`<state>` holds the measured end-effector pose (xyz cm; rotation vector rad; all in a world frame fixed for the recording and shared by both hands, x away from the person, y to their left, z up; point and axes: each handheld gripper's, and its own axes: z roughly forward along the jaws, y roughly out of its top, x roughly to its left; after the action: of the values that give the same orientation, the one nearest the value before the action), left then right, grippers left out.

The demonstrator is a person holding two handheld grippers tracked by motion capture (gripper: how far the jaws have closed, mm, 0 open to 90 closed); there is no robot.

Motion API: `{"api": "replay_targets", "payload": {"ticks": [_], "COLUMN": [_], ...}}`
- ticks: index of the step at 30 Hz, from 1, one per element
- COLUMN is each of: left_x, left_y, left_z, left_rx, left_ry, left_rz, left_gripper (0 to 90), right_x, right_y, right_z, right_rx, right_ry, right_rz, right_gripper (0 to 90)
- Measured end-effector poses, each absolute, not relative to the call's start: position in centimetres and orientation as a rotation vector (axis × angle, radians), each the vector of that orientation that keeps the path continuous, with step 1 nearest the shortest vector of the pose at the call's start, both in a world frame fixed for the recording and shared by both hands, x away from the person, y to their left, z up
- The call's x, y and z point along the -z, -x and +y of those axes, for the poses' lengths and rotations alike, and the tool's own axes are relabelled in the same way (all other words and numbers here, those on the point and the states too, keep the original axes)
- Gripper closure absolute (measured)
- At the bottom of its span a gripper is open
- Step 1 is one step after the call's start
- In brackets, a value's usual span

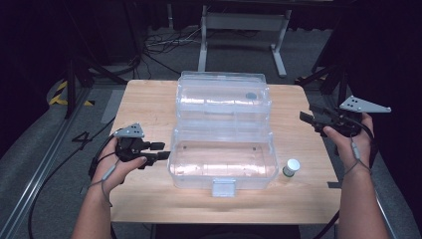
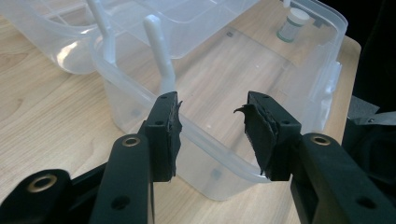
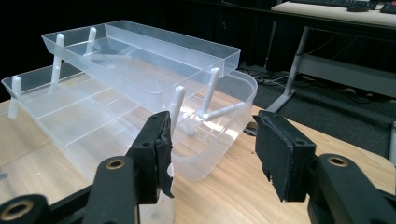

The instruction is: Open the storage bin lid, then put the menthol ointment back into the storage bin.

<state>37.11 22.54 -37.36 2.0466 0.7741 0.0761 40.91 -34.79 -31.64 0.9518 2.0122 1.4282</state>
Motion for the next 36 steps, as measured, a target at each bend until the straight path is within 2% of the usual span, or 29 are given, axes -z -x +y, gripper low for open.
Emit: {"api": "replay_targets", "payload": {"ticks": [30, 36], "left_x": [37.4, 37.5], "left_y": [-38.3, -38.3], "left_z": [23.5, 23.9], "left_rx": [-0.121, -0.124], "left_ry": [-2.023, -2.026], "left_rz": [0.865, 0.873], "left_gripper": [54.2, 54.2], "right_x": [31.8, 31.7], "right_y": [-39.0, -38.9], "right_z": [-35.6, -35.5], "right_rx": [-1.334, -1.282], "right_ry": [-0.906, -0.818], "right_rz": [2.226, 2.339], "right_gripper": [45.7, 49.0]}}
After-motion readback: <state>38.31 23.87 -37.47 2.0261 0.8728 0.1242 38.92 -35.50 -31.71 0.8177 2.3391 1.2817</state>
